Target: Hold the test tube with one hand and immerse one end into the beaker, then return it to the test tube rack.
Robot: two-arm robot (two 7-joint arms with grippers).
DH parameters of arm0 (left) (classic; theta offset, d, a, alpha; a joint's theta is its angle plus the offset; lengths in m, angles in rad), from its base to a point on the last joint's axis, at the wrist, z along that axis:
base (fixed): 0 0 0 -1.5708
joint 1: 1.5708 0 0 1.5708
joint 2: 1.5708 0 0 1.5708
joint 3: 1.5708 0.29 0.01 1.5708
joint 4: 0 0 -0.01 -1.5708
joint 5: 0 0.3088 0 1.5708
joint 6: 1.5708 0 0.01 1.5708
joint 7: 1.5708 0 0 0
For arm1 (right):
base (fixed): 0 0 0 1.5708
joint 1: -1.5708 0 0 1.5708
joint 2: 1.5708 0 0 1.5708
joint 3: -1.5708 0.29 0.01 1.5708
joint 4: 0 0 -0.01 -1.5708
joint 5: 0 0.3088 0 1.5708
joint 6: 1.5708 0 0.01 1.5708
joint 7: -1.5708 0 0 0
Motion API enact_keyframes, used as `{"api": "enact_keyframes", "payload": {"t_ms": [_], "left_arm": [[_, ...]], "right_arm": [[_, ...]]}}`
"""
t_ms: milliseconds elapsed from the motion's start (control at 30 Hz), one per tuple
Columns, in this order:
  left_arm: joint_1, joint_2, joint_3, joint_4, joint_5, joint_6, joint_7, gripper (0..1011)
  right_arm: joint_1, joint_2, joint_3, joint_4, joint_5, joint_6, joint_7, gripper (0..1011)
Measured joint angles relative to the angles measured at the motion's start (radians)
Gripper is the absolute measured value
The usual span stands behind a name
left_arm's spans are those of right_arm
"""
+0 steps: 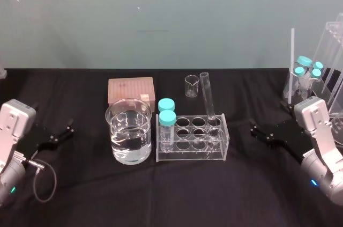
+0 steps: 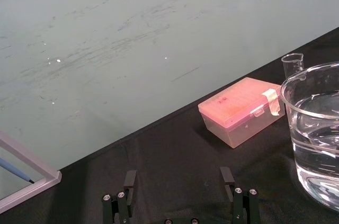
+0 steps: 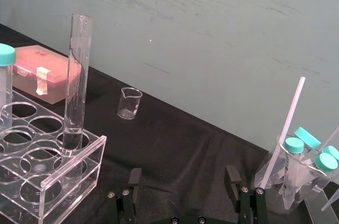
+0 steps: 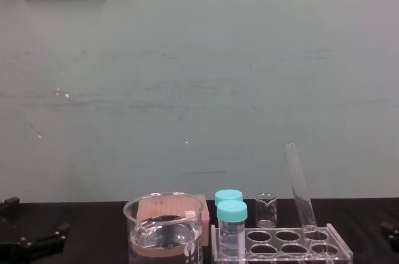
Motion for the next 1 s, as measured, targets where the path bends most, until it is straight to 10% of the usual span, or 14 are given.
{"api": "enact_keyframes", "payload": {"t_ms": [700, 1000], "left_arm": [[0.0, 0.0, 0.0, 0.0, 0.0, 0.0, 0.0, 1000], [0.0, 0.0, 0.0, 0.0, 0.0, 0.0, 0.0, 1000]], "right_arm": [[-0.001, 0.0, 0.002, 0.0, 0.0, -0.002, 0.002, 1002], [-0.007, -0.002, 0.041, -0.013, 0.072, -0.027, 0.115, 1002]]}}
